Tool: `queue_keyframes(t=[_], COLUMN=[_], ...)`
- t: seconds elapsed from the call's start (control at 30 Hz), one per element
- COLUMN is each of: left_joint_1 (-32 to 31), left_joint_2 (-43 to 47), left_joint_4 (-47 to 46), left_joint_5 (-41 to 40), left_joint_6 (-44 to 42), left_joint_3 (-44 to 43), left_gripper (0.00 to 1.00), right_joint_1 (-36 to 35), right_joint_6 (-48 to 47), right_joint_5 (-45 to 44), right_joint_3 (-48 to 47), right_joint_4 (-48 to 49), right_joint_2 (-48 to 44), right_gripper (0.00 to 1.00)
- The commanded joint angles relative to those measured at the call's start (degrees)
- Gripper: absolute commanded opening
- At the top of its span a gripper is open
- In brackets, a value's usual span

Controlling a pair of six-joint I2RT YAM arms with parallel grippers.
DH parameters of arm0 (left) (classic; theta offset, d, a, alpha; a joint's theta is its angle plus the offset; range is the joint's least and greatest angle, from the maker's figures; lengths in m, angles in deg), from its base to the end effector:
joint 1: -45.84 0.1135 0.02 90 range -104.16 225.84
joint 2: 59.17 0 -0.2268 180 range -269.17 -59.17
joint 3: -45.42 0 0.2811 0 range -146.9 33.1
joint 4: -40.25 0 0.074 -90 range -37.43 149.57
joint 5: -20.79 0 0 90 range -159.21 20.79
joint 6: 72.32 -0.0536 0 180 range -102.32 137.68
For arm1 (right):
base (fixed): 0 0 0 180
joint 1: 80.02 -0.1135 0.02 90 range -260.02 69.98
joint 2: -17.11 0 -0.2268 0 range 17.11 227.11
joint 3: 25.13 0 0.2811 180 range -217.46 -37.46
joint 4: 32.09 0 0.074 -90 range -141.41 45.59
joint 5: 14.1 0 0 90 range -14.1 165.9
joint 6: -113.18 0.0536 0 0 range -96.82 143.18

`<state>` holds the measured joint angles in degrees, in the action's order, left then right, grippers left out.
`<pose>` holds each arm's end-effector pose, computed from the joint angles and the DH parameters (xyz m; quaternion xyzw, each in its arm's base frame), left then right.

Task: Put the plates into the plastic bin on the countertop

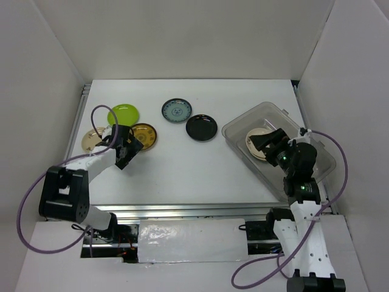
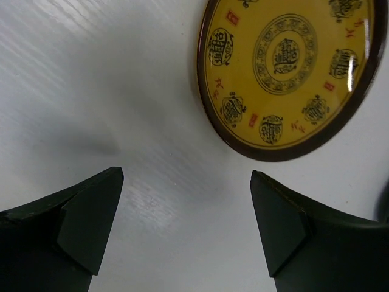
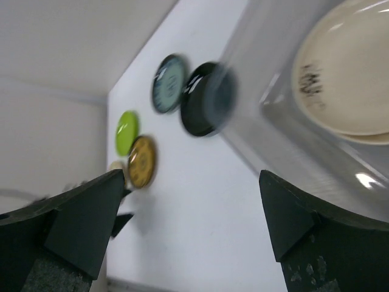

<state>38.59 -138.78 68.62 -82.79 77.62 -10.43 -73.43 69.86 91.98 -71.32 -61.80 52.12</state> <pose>0.3129 -0.0271 0.1238 -0.4512 0.8247 -0.0851 0.3303 0.2292 -0.0115 0.2582 0.2873 0.7551 0.3049 0.5044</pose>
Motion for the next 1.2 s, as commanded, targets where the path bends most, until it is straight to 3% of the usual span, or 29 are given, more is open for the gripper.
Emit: queue_keyframes(t=[0.0,0.3,0.4,0.43,0.5,0.53,0.6,0.63,0.8,0.87,0.97,1.1,1.17], left_joint_1=[1.09,2.76,2.85,2.76,2.85,2.76,2.68,2.59,-0.22,-4.17,-10.74,-17.09,-19.99], left_joint_2=[-5.79,-15.21,-16.62,-16.80,-16.80,-16.54,-15.23,-14.44,-4.36,0.75,12.25,18.70,20.80], left_joint_4=[-8.48,-11.74,-11.57,-11.75,-11.66,-11.40,-11.05,-10.52,-7.01,-6.39,-8.05,-9.02,-9.37], left_joint_5=[1.72,-0.21,-0.30,-0.22,-0.13,-0.21,-0.04,-0.39,-1.53,-1.54,5.02,14.36,18.30], left_joint_6=[-0.09,1.58,2.28,2.54,2.72,2.81,2.64,2.20,-0.61,-3.15,-9.13,-11.60,-11.43], left_joint_3=[-2.44,-3.23,-2.88,-2.53,-2.09,-1.83,-1.04,-0.60,0.72,1.60,1.87,1.43,1.16], left_gripper=[0.99,0.91,0.74,0.62,0.48,0.33,0.22,0.01,0.00,0.00,0.00,0.00,0.00], right_joint_1=[-3.41,-10.54,-11.25,-11.34,-11.42,-11.51,-11.51,-11.69,-12.82,-14.32,-20.46,-32.31,-34.97], right_joint_6=[0.26,-3.08,-3.17,-3.17,-3.08,-3.08,-2.91,-2.82,-2.64,-2.55,-3.51,-5.98,-6.33], right_joint_5=[10.88,10.20,9.68,9.76,9.85,9.85,9.85,9.76,10.72,11.69,11.00,2.07,-1.99], right_joint_3=[1.70,0.38,0.47,0.29,-0.06,-0.15,-0.50,-0.67,-0.41,-0.15,-0.76,-4.71,-7.08], right_joint_4=[6.40,3.32,3.32,3.06,2.89,2.71,2.45,2.36,4.72,6.39,10.78,11.50,10.63], right_joint_2=[-2.13,-4.77,-5.03,-4.95,-5.12,-5.21,-5.65,-6.08,-5.22,-3.37,1.89,13.49,19.36], right_gripper=[1.00,1.00,1.00,1.00,1.00,1.00,1.00,1.00,1.00,1.00,1.00,1.00,0.99])
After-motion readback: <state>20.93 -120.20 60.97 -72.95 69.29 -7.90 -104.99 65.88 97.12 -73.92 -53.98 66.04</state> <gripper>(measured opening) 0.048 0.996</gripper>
